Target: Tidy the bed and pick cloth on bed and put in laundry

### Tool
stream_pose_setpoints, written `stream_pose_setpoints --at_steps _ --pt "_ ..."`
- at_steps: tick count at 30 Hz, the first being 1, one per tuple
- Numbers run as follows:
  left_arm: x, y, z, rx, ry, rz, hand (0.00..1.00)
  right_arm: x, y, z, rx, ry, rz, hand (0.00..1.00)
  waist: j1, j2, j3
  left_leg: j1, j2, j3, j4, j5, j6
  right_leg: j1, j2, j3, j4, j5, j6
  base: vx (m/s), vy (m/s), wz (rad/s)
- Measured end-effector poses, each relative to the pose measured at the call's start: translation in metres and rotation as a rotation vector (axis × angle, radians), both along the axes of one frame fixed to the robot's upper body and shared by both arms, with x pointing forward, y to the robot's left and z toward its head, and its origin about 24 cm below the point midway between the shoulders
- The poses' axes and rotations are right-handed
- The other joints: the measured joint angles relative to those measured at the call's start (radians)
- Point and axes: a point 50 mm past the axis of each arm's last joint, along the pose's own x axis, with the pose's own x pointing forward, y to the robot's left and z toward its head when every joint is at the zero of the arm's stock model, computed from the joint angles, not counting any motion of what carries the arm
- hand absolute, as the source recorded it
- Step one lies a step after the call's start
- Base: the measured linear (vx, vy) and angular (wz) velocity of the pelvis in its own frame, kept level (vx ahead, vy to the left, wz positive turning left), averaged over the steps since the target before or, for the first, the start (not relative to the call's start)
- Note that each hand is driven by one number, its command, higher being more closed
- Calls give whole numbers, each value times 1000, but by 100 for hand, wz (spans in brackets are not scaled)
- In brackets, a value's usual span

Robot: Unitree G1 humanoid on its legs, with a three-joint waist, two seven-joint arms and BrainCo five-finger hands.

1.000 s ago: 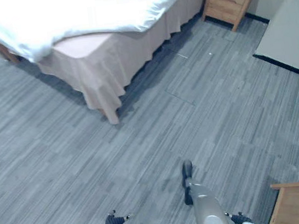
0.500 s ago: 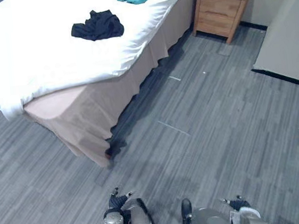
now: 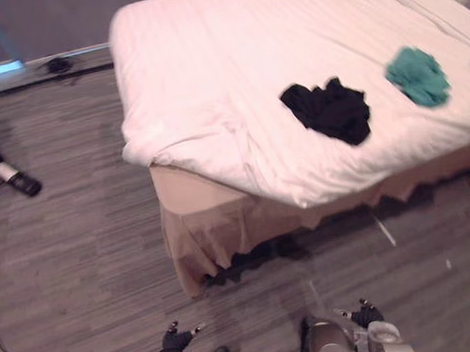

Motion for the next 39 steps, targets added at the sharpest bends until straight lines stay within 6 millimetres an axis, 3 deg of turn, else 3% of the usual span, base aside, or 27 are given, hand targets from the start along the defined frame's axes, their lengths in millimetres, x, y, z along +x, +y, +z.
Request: stream_pose_setpoints --at_steps 1,2,4,9,13,15,16,18,21,26,28,30,32,34,39 --pt "-4 -4 -2 -12 15 -2 0 -1 -3 0 -7 -1 -3 0 0 30 -12 -4 25 1 -2 4 -9 16 22 -2 -23 2 -2 291 -361 12" --pt "-10 -17 -7 -45 31 3 0 -5 -12 1 -24 3 -20 0 -2 76 -22 0 70 -4 -13 -8 -26 71 72 -21 -125 10 -15 253 -229 6" --pt "-14 -25 -9 -77 31 38 0 -7 -22 2 -42 8 -42 0 -2 126 -30 7 113 -16 -14 -8 -26 131 129 -29 -239 39 -32 216 -204 -11" --pt "-8 -25 -7 -84 3 68 0 -28 -27 -3 -45 54 -93 0 -4 128 -35 10 131 -24 -14 -4 -21 165 167 -32 -302 50 -45 72 -78 -6" --pt "21 0 19 -19 -204 174 0 -45 -28 -5 -55 84 -118 0 -2 113 -39 -3 123 -23 -18 -18 -43 168 163 -30 -337 79 -45 12 34 1" --pt "50 44 63 145 -438 225 0 -53 -28 -5 -71 86 -113 0 -3 112 -39 -8 107 -16 -19 -23 -57 175 153 -24 -372 108 -41 -16 57 -4" --pt "55 59 77 198 -502 254 0 -56 -28 -5 -74 87 -110 0 -3 113 -39 -5 103 -13 -20 -23 -58 177 150 -22 -375 109 -39 -17 67 -3" --pt "69 111 137 388 -740 365 0 -69 -29 -6 -81 102 -117 0 -8 120 -40 -5 97 -11 -20 -25 -57 178 142 -23 -375 111 -36 -17 49 2" --pt "86 135 195 510 -959 375 0 -79 -31 -7 -87 123 -125 0 -4 130 -40 -5 93 -10 -21 -25 -57 178 138 -23 -377 114 -33 -21 5 0" --pt "127 116 233 495 -1127 282 0 -66 -38 -1 -103 53 -149 0 0 141 -41 -97 84 1 11 -26 -55 94 123 -16 -376 143 -34 -75 -12 -7" --pt "160 93 260 462 -1228 191 0 -48 -39 3 -98 0 -167 0 -1 128 -13 -174 84 8 48 -26 -55 23 120 5 -376 171 -43 -102 -47 -15" --pt "180 78 282 452 -1297 131 0 -39 -39 6 -91 -37 -186 0 -5 117 -3 -227 89 14 70 -26 -55 -25 122 13 -376 185 -48 -104 -57 -17" --pt "208 62 323 510 -1379 39 0 -19 -41 14 -104 -118 -197 0 -17 98 32 -301 89 29 81 -22 -60 -107 118 42 -376 207 -52 -136 -60 -25" --pt "221 60 346 570 -1394 1 0 -5 -39 19 -101 -168 -191 0 -35 88 49 -348 92 41 87 -18 -64 -159 119 57 -376 214 -44 -110 -39 -20" --pt "259 23 423 708 -1456 -147 0 20 -31 31 -98 -287 -203 0 -63 84 136 -462 102 73 99 -5 -70 -287 124 87 -375 248 -37 -95 -17 -13"
